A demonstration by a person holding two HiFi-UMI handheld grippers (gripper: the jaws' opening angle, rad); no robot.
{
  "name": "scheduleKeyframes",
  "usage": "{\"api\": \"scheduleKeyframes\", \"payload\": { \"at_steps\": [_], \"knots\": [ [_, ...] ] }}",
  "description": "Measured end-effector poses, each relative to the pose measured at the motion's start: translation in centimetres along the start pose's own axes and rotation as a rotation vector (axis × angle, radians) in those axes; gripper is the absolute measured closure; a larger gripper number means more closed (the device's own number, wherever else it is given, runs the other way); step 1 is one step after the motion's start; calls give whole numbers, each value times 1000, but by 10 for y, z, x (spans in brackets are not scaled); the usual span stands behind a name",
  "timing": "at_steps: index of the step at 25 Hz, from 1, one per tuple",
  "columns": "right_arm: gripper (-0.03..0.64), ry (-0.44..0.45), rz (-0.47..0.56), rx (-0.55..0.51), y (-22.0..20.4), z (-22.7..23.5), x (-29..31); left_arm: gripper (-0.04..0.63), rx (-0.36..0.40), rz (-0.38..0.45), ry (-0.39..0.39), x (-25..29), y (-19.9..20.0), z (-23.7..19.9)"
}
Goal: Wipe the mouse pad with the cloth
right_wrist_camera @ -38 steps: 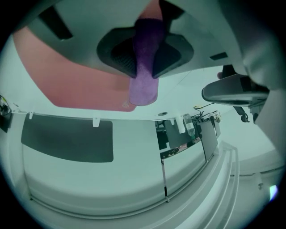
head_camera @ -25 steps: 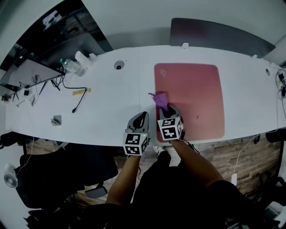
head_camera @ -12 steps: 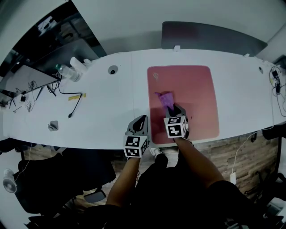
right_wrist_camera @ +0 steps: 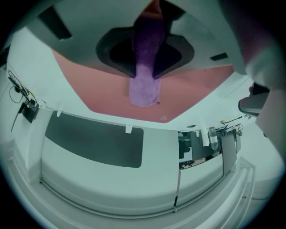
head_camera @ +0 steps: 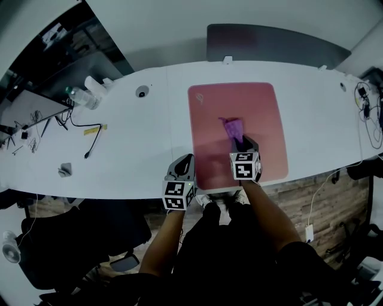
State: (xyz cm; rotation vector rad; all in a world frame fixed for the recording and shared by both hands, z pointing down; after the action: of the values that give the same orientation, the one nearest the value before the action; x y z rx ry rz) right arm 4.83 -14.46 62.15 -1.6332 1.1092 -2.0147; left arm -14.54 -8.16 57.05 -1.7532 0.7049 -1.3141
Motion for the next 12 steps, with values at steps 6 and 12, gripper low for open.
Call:
{"api": "scheduleKeyframes", "payload": {
  "at_steps": [6,12],
  "knots": [
    [485,-50,5,37,-12,44,-14,574,10,-12,-28,5,-3,20],
    [486,-104,-1,44,-24,87,-28,574,37,-11,-47,6,-1,34]
  ]
}}
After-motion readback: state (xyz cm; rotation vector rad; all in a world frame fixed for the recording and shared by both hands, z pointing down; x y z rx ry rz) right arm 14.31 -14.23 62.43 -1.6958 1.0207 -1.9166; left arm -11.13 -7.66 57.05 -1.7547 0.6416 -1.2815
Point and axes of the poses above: the fingertips, and each gripper's own axes: x forward along the fingers, z to its right, y out of its top, the point moved 2 cm from there along -x, backward along the fingers, and after that the axes turned 10 degrees about y, right-handed, at the moved point
